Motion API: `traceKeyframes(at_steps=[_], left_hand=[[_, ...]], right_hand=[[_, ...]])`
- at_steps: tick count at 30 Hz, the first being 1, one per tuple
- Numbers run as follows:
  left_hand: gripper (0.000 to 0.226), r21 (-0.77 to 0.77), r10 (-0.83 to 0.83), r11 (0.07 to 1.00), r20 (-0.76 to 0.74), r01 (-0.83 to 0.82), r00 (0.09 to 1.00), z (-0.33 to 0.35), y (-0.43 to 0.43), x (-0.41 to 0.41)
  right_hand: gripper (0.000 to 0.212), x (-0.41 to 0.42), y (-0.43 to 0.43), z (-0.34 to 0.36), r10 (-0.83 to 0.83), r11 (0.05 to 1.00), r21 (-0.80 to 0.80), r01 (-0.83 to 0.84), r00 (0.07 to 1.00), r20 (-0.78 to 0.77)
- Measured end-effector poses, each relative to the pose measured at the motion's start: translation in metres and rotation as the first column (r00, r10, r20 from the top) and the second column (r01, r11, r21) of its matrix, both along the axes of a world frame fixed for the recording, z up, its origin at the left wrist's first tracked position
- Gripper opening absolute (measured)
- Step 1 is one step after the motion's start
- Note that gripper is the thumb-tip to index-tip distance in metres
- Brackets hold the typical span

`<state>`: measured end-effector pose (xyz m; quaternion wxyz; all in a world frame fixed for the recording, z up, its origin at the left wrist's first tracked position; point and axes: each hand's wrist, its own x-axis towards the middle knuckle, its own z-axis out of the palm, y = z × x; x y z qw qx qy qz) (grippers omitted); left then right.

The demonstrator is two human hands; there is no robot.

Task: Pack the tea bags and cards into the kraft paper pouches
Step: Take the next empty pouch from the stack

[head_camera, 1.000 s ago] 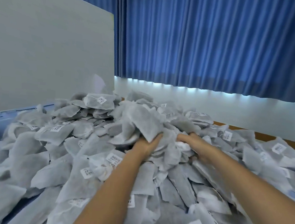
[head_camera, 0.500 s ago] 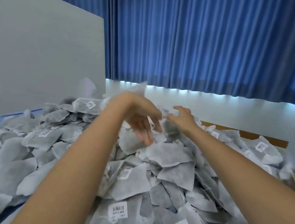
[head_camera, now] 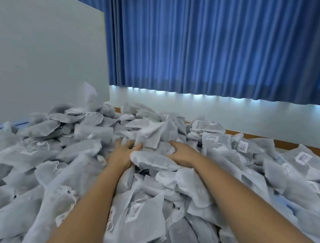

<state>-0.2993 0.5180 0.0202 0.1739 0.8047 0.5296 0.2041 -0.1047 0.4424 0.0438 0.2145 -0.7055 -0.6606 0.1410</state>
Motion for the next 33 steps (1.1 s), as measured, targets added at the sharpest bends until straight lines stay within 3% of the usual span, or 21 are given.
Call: traceKeyframes(at_steps=[2, 4, 7, 10, 13, 15, 18, 20, 24, 27, 30, 32, 33], left_hand=[[0.041, -0.052, -0.059, 0.996, 0.188, 0.07, 0.98, -0.009, -0.02, 0.012], [0.035, -0.085, -0.084, 0.99, 0.314, 0.116, 0.946, -0.017, -0.043, 0.023], [0.013, -0.136, -0.109, 0.973, 0.435, 0.185, 0.894, -0.017, -0.081, 0.042], [0.022, -0.13, -0.103, 0.975, 0.457, 0.181, 0.883, -0.014, -0.113, 0.062], [0.054, -0.117, -0.093, 0.984, 0.286, 0.131, 0.954, -0.012, -0.135, 0.077], [0.051, -0.055, -0.19, 0.979, 0.085, 0.195, 0.978, -0.003, -0.149, 0.08], [0.05, -0.093, -0.19, 0.98, -0.139, 0.178, 0.972, 0.014, -0.165, 0.076], [0.057, -0.14, -0.108, 0.987, -0.246, 0.075, 0.963, 0.019, -0.175, 0.07], [0.054, -0.103, 0.005, 0.992, -0.533, -0.071, 0.846, 0.029, -0.218, 0.07], [0.055, -0.062, 0.048, 0.992, -0.629, -0.112, 0.776, 0.047, -0.269, 0.075], [0.06, 0.103, 0.172, 0.985, -0.717, -0.141, 0.675, 0.057, -0.325, 0.085], [0.058, 0.246, 0.262, 0.961, -0.673, -0.126, 0.691, 0.052, -0.362, 0.099], [0.056, 0.33, 0.271, 0.941, -0.6, -0.075, 0.753, 0.047, -0.379, 0.108]], right_hand=[[0.06, 0.011, -0.025, 0.0, -0.045, 0.999, 0.02, 0.045, 0.999, 0.019], [0.062, 0.019, -0.051, -0.003, -0.107, 0.993, 0.049, 0.106, 0.994, 0.015], [0.065, 0.031, -0.091, -0.006, -0.179, 0.961, 0.18, 0.209, 0.969, -0.17], [0.051, 0.044, -0.129, 0.003, -0.151, 0.948, 0.252, 0.194, 0.972, -0.181], [0.061, 0.058, -0.172, 0.02, -0.136, 0.982, 0.124, 0.143, 0.989, -0.06], [0.058, 0.072, -0.215, 0.032, -0.1, 0.973, 0.196, 0.121, 0.988, -0.116], [0.058, 0.097, -0.307, 0.034, -0.232, 0.947, 0.202, 0.251, 0.966, -0.113], [0.065, 0.11, -0.374, 0.019, -0.309, 0.944, 0.095, 0.316, 0.947, -0.085], [0.101, 0.103, -0.471, -0.022, -0.25, 0.954, -0.195, 0.226, 0.963, -0.106], [0.115, 0.084, -0.486, -0.051, -0.228, 0.958, -0.193, 0.212, 0.972, -0.064], [0.115, 0.066, -0.471, -0.065, -0.266, 0.962, -0.112, 0.25, 0.95, -0.161], [0.111, 0.057, -0.454, -0.064, -0.282, 0.959, -0.057, 0.277, 0.929, -0.239], [0.109, 0.055, -0.447, -0.062, -0.279, 0.96, -0.049, 0.276, 0.927, -0.251]])
